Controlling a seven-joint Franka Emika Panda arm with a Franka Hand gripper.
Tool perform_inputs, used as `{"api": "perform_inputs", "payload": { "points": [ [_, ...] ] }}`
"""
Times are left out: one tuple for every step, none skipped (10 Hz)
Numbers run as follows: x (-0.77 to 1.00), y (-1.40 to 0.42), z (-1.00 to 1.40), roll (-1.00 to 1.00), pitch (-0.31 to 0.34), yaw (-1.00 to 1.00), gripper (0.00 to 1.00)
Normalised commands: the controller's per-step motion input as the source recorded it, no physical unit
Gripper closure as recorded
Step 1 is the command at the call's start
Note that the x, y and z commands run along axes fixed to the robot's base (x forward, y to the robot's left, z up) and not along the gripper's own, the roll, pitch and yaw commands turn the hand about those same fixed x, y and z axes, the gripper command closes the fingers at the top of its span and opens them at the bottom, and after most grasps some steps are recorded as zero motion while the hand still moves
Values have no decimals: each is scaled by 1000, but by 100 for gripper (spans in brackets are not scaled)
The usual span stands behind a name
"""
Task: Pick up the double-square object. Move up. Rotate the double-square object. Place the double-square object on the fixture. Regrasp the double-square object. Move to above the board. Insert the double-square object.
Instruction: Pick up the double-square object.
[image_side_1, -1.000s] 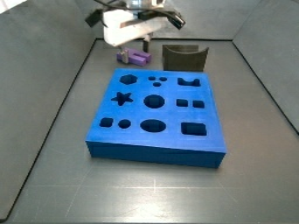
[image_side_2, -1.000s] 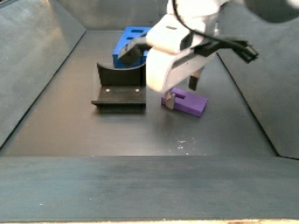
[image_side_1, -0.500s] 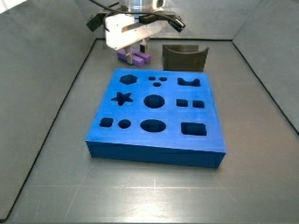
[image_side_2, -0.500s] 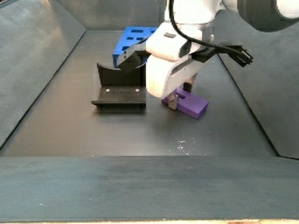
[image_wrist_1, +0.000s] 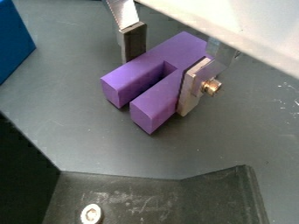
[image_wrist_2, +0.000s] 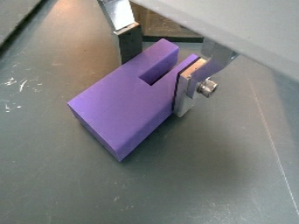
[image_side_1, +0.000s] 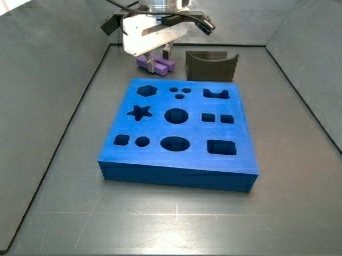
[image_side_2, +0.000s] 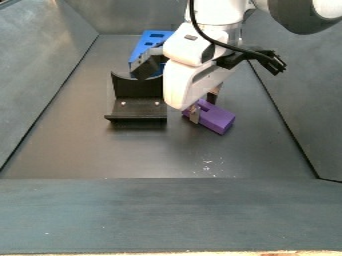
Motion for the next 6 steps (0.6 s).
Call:
{"api": "perform_inputs", "payload": {
  "points": [
    [0, 0, 0, 0, 0, 0, 100],
    [0, 0, 0, 0, 0, 0, 100],
    [0, 0, 0, 0, 0, 0, 100],
    [0, 0, 0, 0, 0, 0, 100],
    [0, 0, 0, 0, 0, 0, 100],
    [0, 0, 0, 0, 0, 0, 100]
  ]
}}
